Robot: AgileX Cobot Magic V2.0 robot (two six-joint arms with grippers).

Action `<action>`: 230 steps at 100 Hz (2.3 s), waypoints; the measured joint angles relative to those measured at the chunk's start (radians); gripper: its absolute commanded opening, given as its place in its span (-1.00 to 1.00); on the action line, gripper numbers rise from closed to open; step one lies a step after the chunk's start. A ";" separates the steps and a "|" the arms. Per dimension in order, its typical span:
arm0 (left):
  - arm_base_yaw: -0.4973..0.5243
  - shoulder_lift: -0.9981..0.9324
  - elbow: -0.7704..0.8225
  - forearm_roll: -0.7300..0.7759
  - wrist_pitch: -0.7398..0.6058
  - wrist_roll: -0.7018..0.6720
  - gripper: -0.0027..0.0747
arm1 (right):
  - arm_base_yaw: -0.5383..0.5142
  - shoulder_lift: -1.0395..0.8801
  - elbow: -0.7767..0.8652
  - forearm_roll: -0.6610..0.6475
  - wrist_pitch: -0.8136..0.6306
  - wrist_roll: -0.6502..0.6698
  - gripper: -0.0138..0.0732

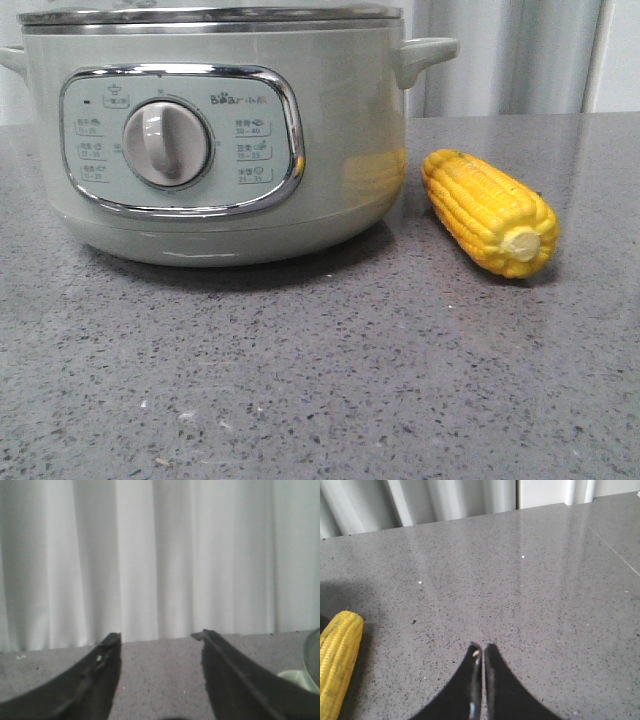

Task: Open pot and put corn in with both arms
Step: 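Grasp the glass lid's knob with the left gripper, then lift the glass lid off the pot and set it beside the pot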

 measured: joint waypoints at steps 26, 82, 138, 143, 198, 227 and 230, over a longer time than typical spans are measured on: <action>-0.157 0.117 -0.019 0.001 -0.174 -0.033 0.31 | 0.000 0.004 0.007 0.000 0.006 0.000 -0.85; -0.569 0.573 -0.264 0.009 -0.187 -0.033 0.31 | 0.000 0.005 0.007 0.000 0.008 0.000 -0.85; -0.608 0.811 -0.425 0.006 -0.197 -0.034 0.24 | 0.000 0.005 0.007 0.000 0.009 0.000 -0.85; -0.608 0.812 -0.427 0.006 -0.201 -0.034 0.11 | 0.000 0.005 0.007 0.000 0.009 0.000 -0.85; -0.617 0.814 -0.427 0.004 -0.211 -0.045 -0.98 | 0.000 0.005 0.007 0.000 0.010 0.000 -0.85; -0.617 0.760 -0.422 0.002 -0.195 -0.043 -0.98 | 0.000 0.005 0.007 0.000 0.010 0.000 -0.85; -0.617 0.744 -0.422 0.002 -0.195 -0.040 -0.98 | 0.000 0.005 0.007 0.000 0.010 0.000 -0.85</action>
